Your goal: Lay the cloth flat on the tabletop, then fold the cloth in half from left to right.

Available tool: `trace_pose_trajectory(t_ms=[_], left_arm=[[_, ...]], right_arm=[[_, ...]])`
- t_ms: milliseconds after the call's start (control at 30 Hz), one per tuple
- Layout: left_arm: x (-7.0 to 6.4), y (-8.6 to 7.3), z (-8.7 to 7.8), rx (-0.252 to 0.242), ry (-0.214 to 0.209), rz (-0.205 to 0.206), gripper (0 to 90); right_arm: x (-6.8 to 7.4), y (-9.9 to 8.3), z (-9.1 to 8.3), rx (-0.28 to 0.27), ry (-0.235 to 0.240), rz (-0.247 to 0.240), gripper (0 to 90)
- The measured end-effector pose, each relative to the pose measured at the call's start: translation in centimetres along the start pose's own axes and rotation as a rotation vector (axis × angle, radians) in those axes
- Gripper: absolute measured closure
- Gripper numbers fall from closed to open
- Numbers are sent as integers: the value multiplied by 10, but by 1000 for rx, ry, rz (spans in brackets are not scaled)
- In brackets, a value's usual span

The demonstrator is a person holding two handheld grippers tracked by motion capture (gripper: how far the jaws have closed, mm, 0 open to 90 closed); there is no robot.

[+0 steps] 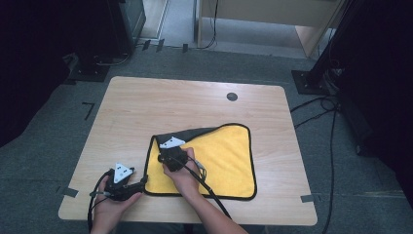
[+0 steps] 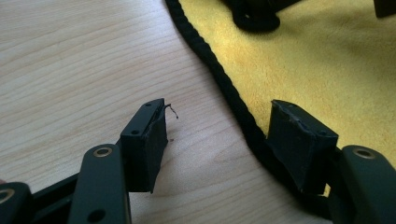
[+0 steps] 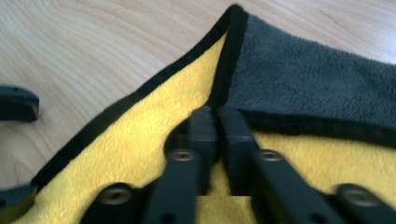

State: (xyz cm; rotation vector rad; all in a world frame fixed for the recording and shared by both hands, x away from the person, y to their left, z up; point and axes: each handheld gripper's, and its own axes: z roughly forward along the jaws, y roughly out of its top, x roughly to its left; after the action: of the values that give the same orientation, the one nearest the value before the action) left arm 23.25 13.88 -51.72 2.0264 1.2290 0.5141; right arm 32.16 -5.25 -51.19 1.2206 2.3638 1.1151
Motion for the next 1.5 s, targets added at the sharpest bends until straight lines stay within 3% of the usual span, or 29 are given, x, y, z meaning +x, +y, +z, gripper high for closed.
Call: trace_pose_trajectory(t_ms=[233,333,467,533,600,667,867,967,1167,1500], left_arm=[[2,1,0,5,-6,6,373],[2,1,0,4,-6,6,373],[2,1,0,3,-4,6,373],[2,1,0,4,-5,7,373],[3,1,0,3,-5,7,373],[3,1,0,3,-5,7,374],[2,1,1,3,-3,6,373],[2,1,1,2,-3,3,373],[2,1,0,1,-7,3,367],[-2,-1,-2,11,0,17,360]], right_arm=[[-12,39,13,-25,-42,-60,900],[-22,62,22,-55,-58,-49,900],[-44,87,41,-76,-109,2,899],[-59,98,47,-109,-117,29,829],[-70,108,46,-155,-112,68,666],[-78,113,40,-184,-110,84,635],[-86,106,20,-171,-107,41,561],[-93,97,14,-167,-113,65,556],[-100,85,8,-158,-103,76,518],[-94,79,13,-121,-66,60,495]])
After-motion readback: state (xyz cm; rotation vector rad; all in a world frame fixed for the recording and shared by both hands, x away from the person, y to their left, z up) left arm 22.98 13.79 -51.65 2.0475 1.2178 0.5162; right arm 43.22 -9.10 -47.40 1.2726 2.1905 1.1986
